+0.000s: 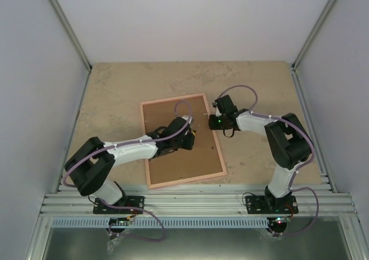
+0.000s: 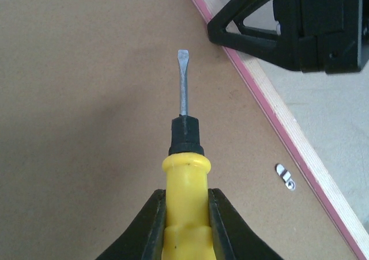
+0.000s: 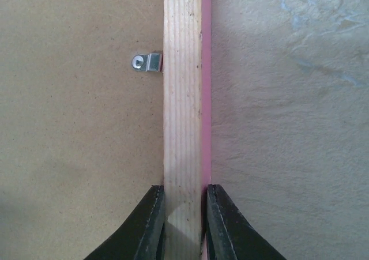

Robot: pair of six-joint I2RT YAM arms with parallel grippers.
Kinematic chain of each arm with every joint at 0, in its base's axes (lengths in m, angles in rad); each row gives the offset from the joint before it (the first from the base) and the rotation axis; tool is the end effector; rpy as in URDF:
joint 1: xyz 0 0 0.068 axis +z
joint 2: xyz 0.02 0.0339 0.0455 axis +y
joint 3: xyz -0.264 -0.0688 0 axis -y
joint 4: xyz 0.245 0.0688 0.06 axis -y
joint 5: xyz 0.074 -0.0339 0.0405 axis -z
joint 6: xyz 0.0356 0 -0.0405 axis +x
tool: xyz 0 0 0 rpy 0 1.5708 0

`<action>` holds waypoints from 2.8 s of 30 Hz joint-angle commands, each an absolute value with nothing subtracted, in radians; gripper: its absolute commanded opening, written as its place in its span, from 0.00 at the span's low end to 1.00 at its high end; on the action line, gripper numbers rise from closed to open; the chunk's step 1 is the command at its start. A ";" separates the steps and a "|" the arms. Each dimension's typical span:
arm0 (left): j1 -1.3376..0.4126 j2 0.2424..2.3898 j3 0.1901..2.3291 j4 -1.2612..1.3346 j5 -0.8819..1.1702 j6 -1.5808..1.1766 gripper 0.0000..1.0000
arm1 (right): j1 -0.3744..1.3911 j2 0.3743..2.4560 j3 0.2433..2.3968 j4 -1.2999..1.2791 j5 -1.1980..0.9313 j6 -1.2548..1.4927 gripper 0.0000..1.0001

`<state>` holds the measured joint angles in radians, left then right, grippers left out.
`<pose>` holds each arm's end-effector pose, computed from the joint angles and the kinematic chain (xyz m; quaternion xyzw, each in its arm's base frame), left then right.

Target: Take the photo out of the frame

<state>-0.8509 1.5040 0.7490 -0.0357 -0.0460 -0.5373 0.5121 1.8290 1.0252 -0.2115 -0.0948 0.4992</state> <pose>0.1984 -0.2237 0.1748 0.1358 0.9147 -0.2268 0.3058 0.3107 0.1785 0.1410 -0.0192 0.9605 0.1725 0.2175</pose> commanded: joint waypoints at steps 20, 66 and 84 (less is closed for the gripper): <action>-0.813 1.797 1.001 -0.015 0.054 -0.522 0.00 | 0.496 1.749 0.906 -0.173 -0.129 0.586 0.03; -0.736 1.871 1.017 0.028 -0.085 -0.669 0.00 | 0.492 1.766 0.901 -0.154 -0.152 0.585 0.02; -0.736 1.852 0.947 0.139 -0.078 -0.775 0.00 | 0.486 1.764 0.893 -0.145 -0.149 0.595 0.01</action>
